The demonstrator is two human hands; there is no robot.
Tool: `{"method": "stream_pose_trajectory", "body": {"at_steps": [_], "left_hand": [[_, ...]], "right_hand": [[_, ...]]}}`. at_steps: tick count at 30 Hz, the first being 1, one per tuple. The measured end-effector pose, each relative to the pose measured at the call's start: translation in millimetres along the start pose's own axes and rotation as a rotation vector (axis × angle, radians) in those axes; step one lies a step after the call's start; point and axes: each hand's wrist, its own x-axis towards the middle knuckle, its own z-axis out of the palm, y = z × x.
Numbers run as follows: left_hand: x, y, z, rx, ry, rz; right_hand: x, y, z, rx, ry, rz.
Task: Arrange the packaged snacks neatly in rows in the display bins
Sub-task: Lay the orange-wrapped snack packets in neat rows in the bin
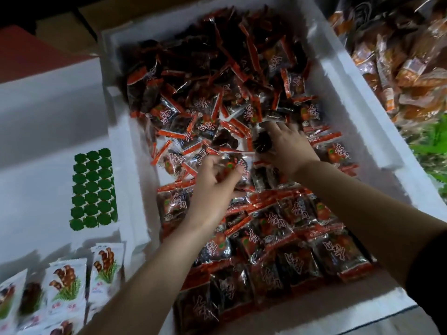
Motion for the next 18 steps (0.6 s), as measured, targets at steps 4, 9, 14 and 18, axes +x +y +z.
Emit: {"method": "stream_pose_trajectory", "body": {"at_steps": [4,9,14,18], "left_hand": [[-6.3,-7.9,21.8,0.081,-0.087,-0.001],[-1.4,-12.2,26.5,0.150,-0.063,0.008],[5.2,-12.1,17.5,0.213,0.082,0.056],[11.8,-11.8,16.9,0.178,0.141,0.046]], "right_hand": [[-5.5,-1.5,-8.6,-0.068,-0.008,-0.088],[-1.9,3.7,-5.9,-0.066,-0.059,-0.166],[5.2,8.9,-9.3,0.045,0.036,-0.118],[-0.8,5.2,-24.4,0.285,0.164,-0.054]]}}
